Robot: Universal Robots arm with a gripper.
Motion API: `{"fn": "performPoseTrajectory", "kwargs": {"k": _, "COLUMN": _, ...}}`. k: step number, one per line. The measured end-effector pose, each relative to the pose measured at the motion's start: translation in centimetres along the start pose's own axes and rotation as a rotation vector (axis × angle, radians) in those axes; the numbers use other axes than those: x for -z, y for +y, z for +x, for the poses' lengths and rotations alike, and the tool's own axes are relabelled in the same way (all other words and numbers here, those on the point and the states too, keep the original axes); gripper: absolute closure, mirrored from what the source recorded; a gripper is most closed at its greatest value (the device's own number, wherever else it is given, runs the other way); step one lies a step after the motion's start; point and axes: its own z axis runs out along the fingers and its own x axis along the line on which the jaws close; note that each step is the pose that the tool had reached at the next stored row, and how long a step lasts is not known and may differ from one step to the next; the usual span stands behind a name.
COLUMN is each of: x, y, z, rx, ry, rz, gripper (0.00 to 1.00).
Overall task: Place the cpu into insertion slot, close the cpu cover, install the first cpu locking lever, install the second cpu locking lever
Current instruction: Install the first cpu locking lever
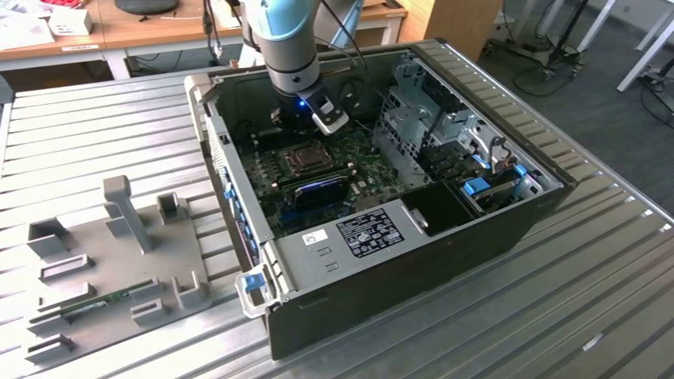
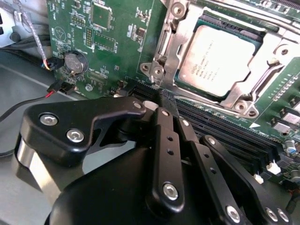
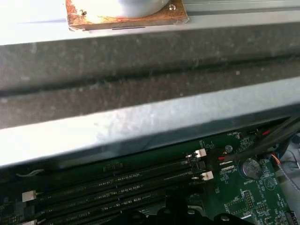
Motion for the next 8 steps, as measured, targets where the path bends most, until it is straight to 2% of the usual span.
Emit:
{"fn": "performPoseTrajectory", "kwargs": {"k": 2, "x": -0.01, "y": -0.06, "z": 0.02, "rx": 0.001, "ry": -0.0043, "rz": -0.0035, "gripper": 0.90}}
{"fn": "performPoseTrajectory", "kwargs": {"k": 8, "x": 0.02, "y": -0.21, "z": 0.04, "rx": 0.001, "ry": -0.0067, "rz": -0.0039, "gripper": 0.90}}
